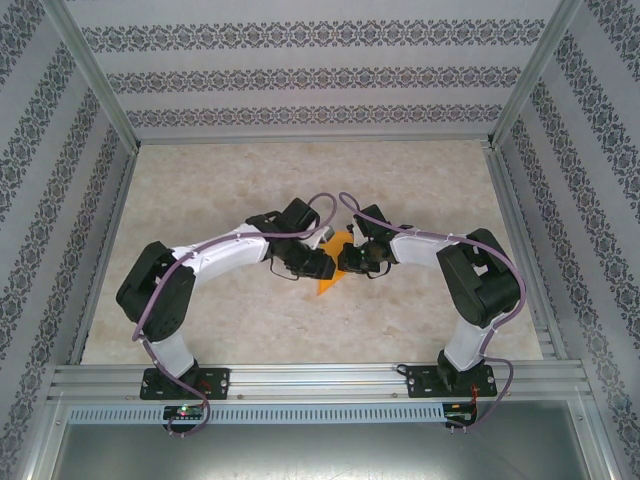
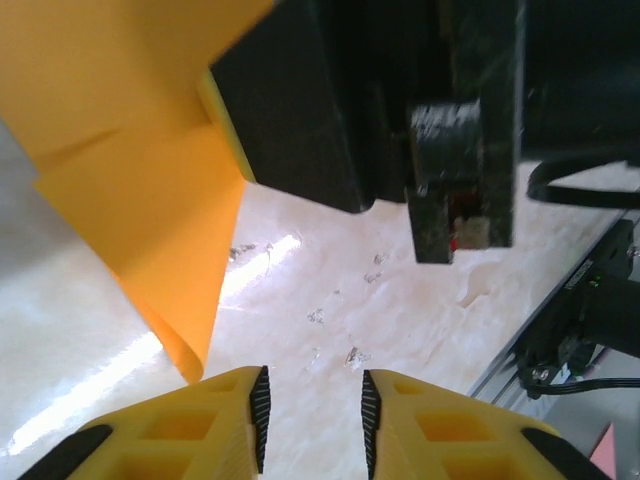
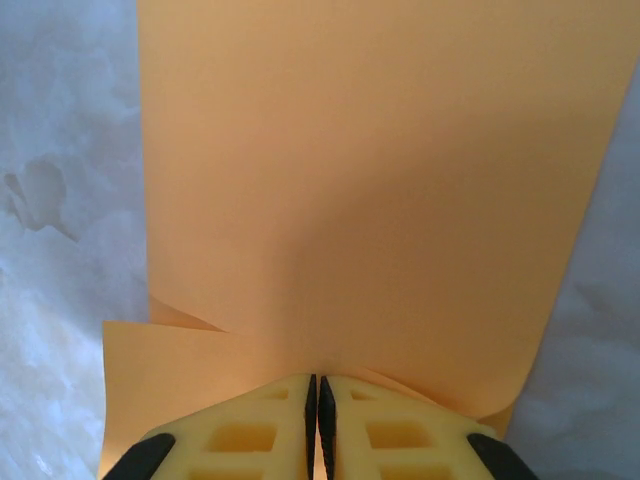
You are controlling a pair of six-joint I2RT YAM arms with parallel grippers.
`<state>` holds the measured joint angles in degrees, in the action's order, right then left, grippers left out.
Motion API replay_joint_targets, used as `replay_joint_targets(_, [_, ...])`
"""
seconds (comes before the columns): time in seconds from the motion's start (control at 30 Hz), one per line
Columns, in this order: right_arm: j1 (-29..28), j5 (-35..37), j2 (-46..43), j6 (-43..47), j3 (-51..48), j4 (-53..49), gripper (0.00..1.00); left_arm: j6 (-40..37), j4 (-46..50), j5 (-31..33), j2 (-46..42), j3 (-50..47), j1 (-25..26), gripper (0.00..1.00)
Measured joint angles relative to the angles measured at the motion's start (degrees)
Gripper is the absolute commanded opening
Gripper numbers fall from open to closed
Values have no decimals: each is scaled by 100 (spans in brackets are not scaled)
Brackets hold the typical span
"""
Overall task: Fold a paper plane with a square sheet of paper (pick it up from the middle)
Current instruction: Third fold the triangle at the center of the table.
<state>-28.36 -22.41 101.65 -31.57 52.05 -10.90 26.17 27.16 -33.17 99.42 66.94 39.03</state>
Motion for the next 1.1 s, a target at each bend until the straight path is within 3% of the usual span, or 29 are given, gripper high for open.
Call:
replay_joint_targets(0.4, [11, -293, 90, -17, -9, 219, 14, 243, -844, 2, 337, -437, 74, 28])
replay_joint_targets(1.1, [114, -507, 116, -11, -50, 297, 14, 111, -1169, 7, 619, -553, -39, 27])
